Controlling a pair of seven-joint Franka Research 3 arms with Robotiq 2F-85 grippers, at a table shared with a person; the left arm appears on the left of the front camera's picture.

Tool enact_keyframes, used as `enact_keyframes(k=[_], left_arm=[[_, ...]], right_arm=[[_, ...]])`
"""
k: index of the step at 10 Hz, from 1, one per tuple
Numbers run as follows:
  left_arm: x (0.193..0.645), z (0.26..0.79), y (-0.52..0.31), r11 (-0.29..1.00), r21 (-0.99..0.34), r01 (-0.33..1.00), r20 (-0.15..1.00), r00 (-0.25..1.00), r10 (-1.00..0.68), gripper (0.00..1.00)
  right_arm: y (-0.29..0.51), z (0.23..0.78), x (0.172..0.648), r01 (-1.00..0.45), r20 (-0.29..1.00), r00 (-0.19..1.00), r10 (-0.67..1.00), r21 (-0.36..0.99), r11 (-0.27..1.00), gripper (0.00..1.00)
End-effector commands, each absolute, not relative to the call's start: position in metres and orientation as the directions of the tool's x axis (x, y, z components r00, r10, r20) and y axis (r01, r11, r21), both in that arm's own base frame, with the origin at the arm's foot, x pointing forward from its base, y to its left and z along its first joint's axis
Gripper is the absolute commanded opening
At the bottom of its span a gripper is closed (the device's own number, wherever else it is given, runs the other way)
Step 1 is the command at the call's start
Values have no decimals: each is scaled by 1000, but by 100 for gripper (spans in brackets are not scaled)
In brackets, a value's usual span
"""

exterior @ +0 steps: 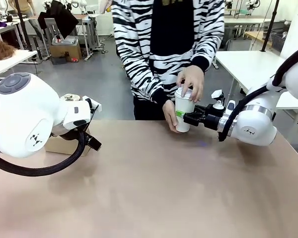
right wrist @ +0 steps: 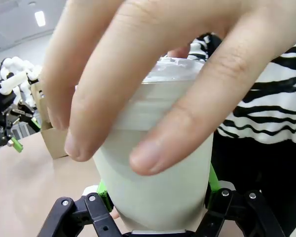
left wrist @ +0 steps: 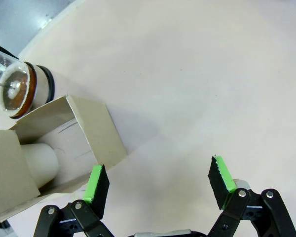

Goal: Pour a drink into a cup and package it in a carrier.
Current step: When a person places the Paper Cup Lid on the 600 ml Paper Cup , lift the 600 ml Paper Cup.

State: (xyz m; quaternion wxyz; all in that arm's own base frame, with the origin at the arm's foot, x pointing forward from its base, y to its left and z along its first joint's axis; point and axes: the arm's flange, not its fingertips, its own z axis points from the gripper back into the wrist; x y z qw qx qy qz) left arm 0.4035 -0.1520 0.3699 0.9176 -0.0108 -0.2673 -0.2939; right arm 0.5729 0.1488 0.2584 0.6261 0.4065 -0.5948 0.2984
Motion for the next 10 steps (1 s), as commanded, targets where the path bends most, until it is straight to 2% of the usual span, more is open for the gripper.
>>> enact_keyframes(k=[1, 10], left_arm=[[403, 370, -152, 827, 136, 546, 498, 684, -533, 100], [403, 370, -152, 827, 136, 546, 498, 684, -533, 100]], right_arm=[[149, 264, 570, -858, 987, 119, -111, 158, 488, 80], [149, 264, 570, -858, 987, 119, -111, 158, 488, 80]])
